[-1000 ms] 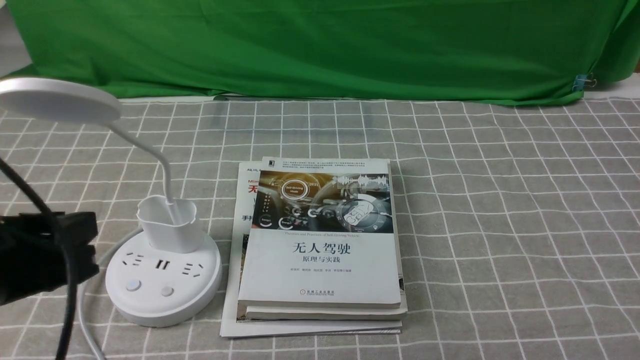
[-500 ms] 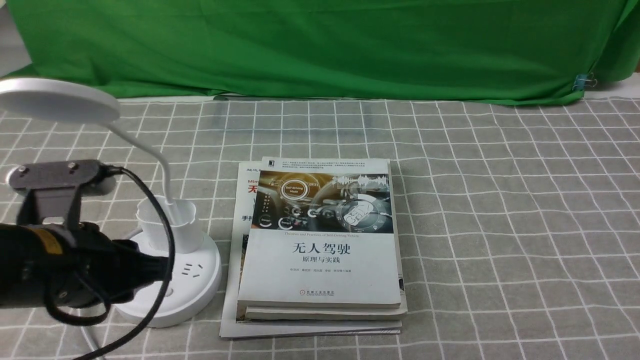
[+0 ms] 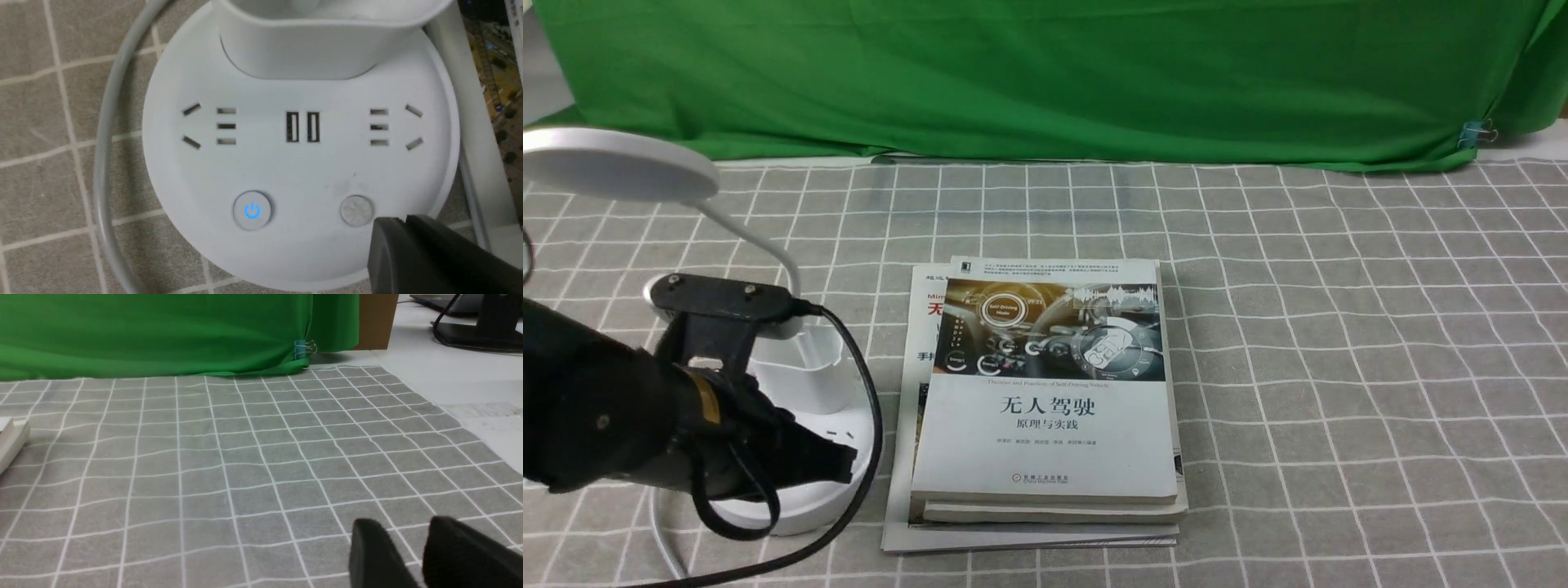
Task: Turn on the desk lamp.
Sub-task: Use the left arm to press the button switch on the lamp holder
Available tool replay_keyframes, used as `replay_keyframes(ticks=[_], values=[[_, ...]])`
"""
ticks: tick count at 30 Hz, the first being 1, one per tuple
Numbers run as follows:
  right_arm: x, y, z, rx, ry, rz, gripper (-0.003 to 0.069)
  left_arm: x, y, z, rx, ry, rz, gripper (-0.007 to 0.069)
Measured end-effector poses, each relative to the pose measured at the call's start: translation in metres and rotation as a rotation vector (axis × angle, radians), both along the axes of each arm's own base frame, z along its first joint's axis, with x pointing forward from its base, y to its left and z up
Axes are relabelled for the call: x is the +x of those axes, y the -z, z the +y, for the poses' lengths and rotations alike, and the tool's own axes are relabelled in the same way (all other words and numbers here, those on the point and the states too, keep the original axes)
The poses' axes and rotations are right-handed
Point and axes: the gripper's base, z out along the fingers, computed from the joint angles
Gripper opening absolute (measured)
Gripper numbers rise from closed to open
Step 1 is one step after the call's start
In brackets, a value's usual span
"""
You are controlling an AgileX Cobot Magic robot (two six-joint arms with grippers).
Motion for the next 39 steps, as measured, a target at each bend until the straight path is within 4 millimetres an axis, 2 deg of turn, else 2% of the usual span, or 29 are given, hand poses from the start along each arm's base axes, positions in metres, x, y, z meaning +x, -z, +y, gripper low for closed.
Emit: replay_keyframes(ticks=[13, 21, 28, 33, 36, 37, 38, 39], values=[[0.000, 0.000, 0.000, 0.000, 0.000, 0.000, 0.0245, 0.011, 0.011, -0.002, 0.020, -0.020, -0.023, 0.0006], [0.000, 0.000, 0.000, 0.000, 0.000, 0.000, 0.0245, 0.015, 0.027, -0.004, 0.033, -0.022, 0.031, 0.0006], [0.000, 0.000, 0.000, 0.000, 0.000, 0.000, 0.0245, 0.018, 0.029, -0.006, 0.030, -0.032, 0.046, 0.0006], [0.000, 0.000, 0.000, 0.000, 0.000, 0.000, 0.0245, 0.014, 0.020, -0.004, 0.025, -0.035, 0.026, 0.0006], [0.000, 0.000, 0.000, 0.000, 0.000, 0.000, 0.0245, 0.006, -0.001, 0.000, -0.002, -0.045, -0.039, 0.0006], [0.000, 0.000, 0.000, 0.000, 0.000, 0.000, 0.0245, 0.000, -0.016, 0.002, -0.022, -0.050, -0.087, 0.0006], [0.000, 0.000, 0.000, 0.000, 0.000, 0.000, 0.0245, -0.002, -0.019, 0.003, -0.027, -0.052, -0.097, 0.0006], [0.000, 0.000, 0.000, 0.000, 0.000, 0.000, 0.0245, -0.011, -0.030, 0.006, -0.043, -0.064, -0.123, 0.0006]])
